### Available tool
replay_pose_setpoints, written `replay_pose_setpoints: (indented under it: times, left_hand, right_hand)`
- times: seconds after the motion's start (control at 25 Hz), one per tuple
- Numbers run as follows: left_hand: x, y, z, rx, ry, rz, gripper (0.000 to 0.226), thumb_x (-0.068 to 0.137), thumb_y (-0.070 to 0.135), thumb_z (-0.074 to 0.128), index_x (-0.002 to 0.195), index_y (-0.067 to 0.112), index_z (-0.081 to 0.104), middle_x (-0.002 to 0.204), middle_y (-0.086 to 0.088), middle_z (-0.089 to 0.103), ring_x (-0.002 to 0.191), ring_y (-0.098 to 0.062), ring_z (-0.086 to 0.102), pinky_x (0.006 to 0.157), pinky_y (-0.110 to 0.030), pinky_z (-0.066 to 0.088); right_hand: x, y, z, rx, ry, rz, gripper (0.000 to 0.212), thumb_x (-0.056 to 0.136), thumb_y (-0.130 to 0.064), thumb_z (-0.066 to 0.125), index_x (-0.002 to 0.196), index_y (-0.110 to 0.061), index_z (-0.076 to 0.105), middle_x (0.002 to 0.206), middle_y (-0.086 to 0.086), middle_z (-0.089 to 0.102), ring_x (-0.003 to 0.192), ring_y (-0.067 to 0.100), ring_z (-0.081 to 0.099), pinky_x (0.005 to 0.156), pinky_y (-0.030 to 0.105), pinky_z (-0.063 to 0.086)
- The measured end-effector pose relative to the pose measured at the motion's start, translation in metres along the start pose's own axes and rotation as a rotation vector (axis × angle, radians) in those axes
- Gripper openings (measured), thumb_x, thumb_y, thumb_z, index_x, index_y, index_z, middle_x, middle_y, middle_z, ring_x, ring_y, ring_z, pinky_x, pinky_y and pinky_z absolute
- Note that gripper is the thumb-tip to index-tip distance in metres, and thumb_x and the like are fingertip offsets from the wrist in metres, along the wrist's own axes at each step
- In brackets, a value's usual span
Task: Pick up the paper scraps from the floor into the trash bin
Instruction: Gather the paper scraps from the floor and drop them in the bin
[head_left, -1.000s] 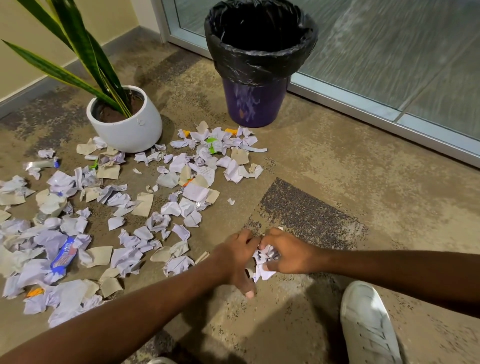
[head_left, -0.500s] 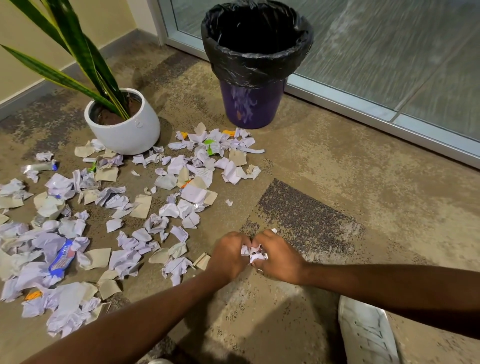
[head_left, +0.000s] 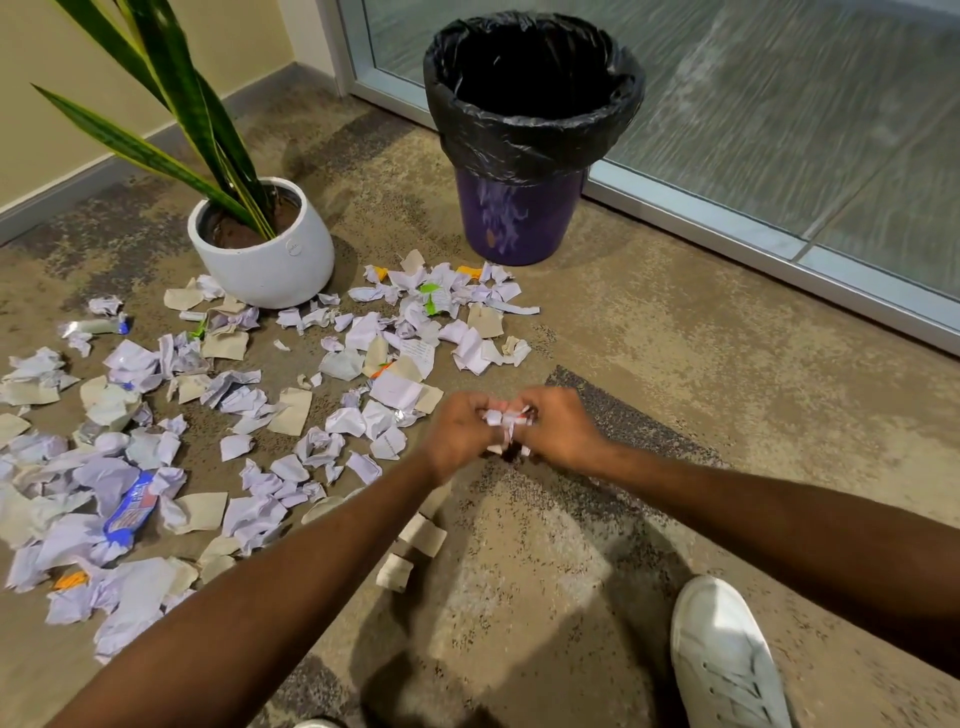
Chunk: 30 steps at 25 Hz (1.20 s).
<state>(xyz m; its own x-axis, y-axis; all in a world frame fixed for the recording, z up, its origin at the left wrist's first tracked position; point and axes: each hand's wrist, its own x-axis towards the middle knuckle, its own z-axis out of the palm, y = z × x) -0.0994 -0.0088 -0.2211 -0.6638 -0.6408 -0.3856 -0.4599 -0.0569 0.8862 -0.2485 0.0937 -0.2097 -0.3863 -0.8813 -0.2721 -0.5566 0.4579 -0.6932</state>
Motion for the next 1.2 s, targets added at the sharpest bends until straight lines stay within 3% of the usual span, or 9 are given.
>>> replay_pose_setpoints:
  times: [0.08,0.16,0.32,0.52,0.72,0.92,1.0,1.08,1.2]
  left_hand:
    - [0.014,0.032,-0.008,-0.132,0.045,-0.014,0.032,0.077,-0.005,0.087,0.104,0.012,0.08,0.099,-0.015,0.081,0.087,-0.036,0.078,0.076,-0.052,0.065]
    - [0.028,0.06,-0.016,-0.223,0.085,0.002,0.039,0.077,-0.011,0.084,0.11,0.008,0.08,0.103,-0.016,0.081,0.091,-0.034,0.078,0.074,-0.043,0.067]
    - [0.051,0.114,-0.039,-0.354,0.162,0.086,0.04,0.082,-0.013,0.077,0.12,0.001,0.076,0.108,-0.02,0.08,0.1,-0.037,0.078,0.091,-0.046,0.065]
    - [0.069,0.19,-0.064,-0.55,0.196,0.203,0.034,0.092,-0.012,0.069,0.124,0.001,0.071,0.115,-0.022,0.078,0.096,-0.031,0.078,0.087,-0.038,0.065]
    - [0.104,0.267,-0.083,-0.731,0.198,0.32,0.028,0.092,-0.017,0.065,0.113,0.001,0.07,0.098,-0.017,0.075,0.082,-0.024,0.075,0.079,-0.034,0.065]
    - [0.158,0.321,-0.1,-0.804,0.345,0.208,0.024,0.088,-0.025,0.062,0.097,-0.003,0.065,0.088,-0.017,0.067,0.075,-0.024,0.069,0.061,-0.031,0.064]
    - [0.175,0.328,-0.103,-0.693,0.342,0.139,0.02,0.09,-0.02,0.065,0.103,-0.006,0.066,0.088,-0.013,0.068,0.075,-0.02,0.068,0.053,-0.032,0.062]
    - [0.184,0.326,-0.104,-0.601,0.306,0.08,0.031,0.092,-0.011,0.066,0.124,-0.009,0.064,0.099,-0.016,0.068,0.085,-0.028,0.07,0.062,-0.042,0.063]
    - [0.177,0.322,-0.101,-0.675,0.218,0.072,0.007,0.096,-0.006,0.057,0.1,-0.001,0.061,0.098,-0.014,0.053,0.08,-0.034,0.057,0.075,-0.053,0.057]
  right_hand:
    - [0.018,-0.018,-0.027,0.024,0.066,-0.033,0.026,0.089,-0.009,0.084,0.083,-0.025,0.065,0.082,0.001,0.067,0.068,0.017,0.063,0.053,0.031,0.052]
    - [0.036,-0.035,-0.054,0.088,0.124,-0.054,0.02,0.085,-0.01,0.087,0.084,-0.023,0.071,0.081,0.003,0.072,0.07,0.023,0.069,0.058,0.037,0.06]
    - [0.065,-0.073,-0.1,0.187,0.257,-0.112,0.016,0.08,-0.005,0.082,0.091,-0.014,0.078,0.078,0.012,0.077,0.071,0.035,0.077,0.064,0.055,0.066]
    - [0.106,-0.125,-0.161,0.238,0.386,-0.18,0.02,0.072,-0.01,0.083,0.09,-0.017,0.078,0.081,0.009,0.079,0.074,0.028,0.079,0.067,0.054,0.067]
    - [0.148,-0.175,-0.224,0.423,0.49,-0.225,0.017,0.072,-0.006,0.082,0.075,-0.019,0.072,0.07,0.004,0.071,0.062,0.021,0.072,0.06,0.042,0.067]
    - [0.201,-0.192,-0.268,0.693,0.485,-0.061,0.03,0.088,0.009,0.075,0.081,-0.015,0.059,0.079,0.006,0.061,0.069,0.017,0.063,0.059,0.03,0.064]
    - [0.226,-0.187,-0.273,0.714,0.451,0.042,0.02,0.092,0.007,0.073,0.093,-0.011,0.067,0.082,0.005,0.063,0.07,0.015,0.063,0.057,0.029,0.064]
    - [0.247,-0.179,-0.275,0.702,0.354,0.134,0.029,0.094,0.002,0.072,0.122,-0.005,0.071,0.087,0.005,0.066,0.071,0.015,0.065,0.051,0.028,0.061]
    - [0.258,-0.171,-0.27,0.66,0.305,0.172,0.038,0.092,-0.003,0.074,0.13,-0.004,0.067,0.1,0.007,0.066,0.079,0.017,0.066,0.049,0.027,0.059]
